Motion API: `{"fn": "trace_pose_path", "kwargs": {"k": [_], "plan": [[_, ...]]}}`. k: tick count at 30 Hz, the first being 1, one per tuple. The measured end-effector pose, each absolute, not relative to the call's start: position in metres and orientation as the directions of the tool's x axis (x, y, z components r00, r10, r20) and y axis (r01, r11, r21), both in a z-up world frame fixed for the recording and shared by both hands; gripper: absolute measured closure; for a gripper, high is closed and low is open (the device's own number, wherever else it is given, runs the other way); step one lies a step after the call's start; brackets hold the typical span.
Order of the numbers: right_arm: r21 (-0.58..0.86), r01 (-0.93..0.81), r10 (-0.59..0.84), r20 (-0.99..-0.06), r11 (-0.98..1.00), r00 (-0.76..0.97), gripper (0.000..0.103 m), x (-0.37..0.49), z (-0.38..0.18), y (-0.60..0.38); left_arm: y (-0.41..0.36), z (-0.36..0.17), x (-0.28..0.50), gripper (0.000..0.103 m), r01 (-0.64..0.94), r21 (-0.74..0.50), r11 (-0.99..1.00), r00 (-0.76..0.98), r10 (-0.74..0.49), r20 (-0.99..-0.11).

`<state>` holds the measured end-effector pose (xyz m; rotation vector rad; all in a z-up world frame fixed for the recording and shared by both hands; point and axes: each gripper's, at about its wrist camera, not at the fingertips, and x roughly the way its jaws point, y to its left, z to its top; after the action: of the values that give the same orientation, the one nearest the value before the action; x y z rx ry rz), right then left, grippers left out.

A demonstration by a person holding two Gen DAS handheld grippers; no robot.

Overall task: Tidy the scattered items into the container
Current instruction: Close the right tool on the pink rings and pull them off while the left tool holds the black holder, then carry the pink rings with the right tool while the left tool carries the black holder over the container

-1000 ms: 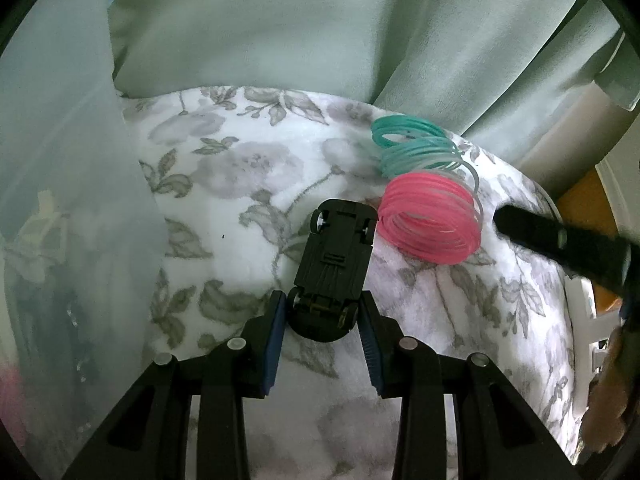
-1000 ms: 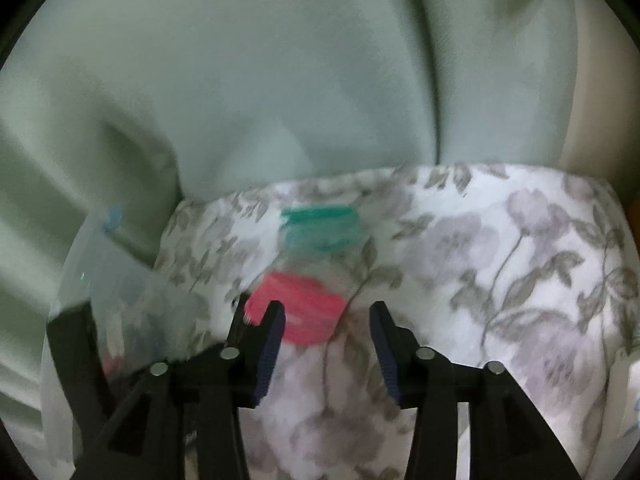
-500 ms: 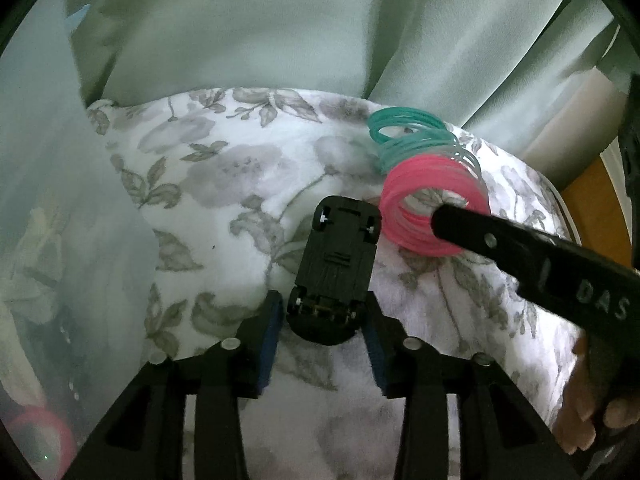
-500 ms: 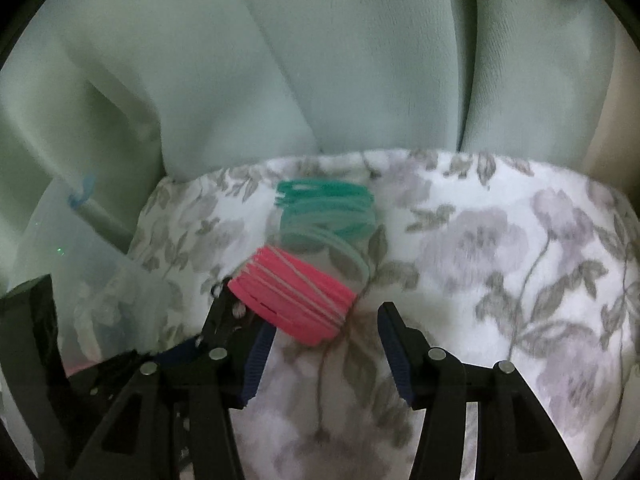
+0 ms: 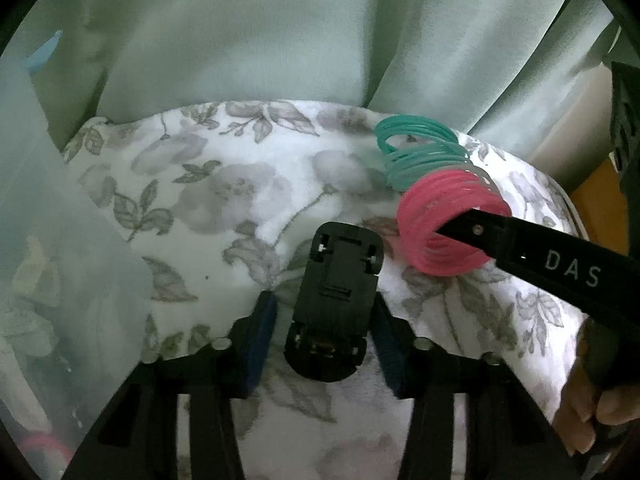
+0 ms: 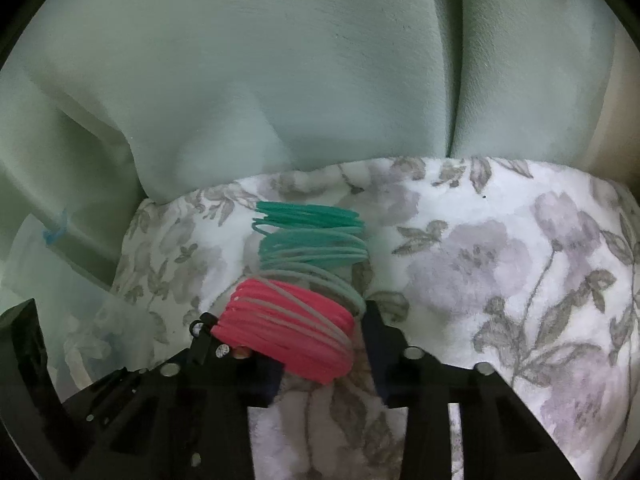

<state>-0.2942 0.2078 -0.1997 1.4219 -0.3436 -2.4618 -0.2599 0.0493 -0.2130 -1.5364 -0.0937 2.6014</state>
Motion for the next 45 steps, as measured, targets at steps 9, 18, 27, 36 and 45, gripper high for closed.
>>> {"fn": "trace_pose_path", "kwargs": {"k": [9, 18, 27, 36, 45], "plan": [[0.358, 0.117, -0.367, -0.791, -0.926, -0.489, 0.089, -0.278, -0.187, 0.217, 0.044, -0.219, -0.255, 0.067, -0.065, -0.125, -0.99, -0.472, 0.141, -0.87], [0.384, 0.062, -0.361, -0.787, -0.921, -0.501, 0.09, -0.247, -0.177, 0.239, 0.044, -0.226, -0.244, 0.067, -0.061, -0.116, -0.991, -0.448, 0.131, -0.884], [0.43, -0.01, -0.365, -0.779, -0.903, -0.509, 0.09, -0.212, -0.171, 0.252, 0.045, -0.22, -0.205, 0.067, -0.067, -0.124, -0.99, -0.423, 0.14, -0.895], [0.484, -0.043, -0.392, -0.755, -0.874, -0.525, 0.09, -0.168, -0.157, 0.262, 0.053, -0.212, -0.172, 0.067, -0.072, -0.146, -0.987, -0.401, 0.162, -0.902], [0.524, -0.052, -0.41, -0.721, -0.85, -0.559, 0.09, -0.127, -0.137, 0.266, 0.053, -0.162, -0.133, 0.067, -0.114, -0.173, -0.978, -0.481, 0.206, -0.852]]}}
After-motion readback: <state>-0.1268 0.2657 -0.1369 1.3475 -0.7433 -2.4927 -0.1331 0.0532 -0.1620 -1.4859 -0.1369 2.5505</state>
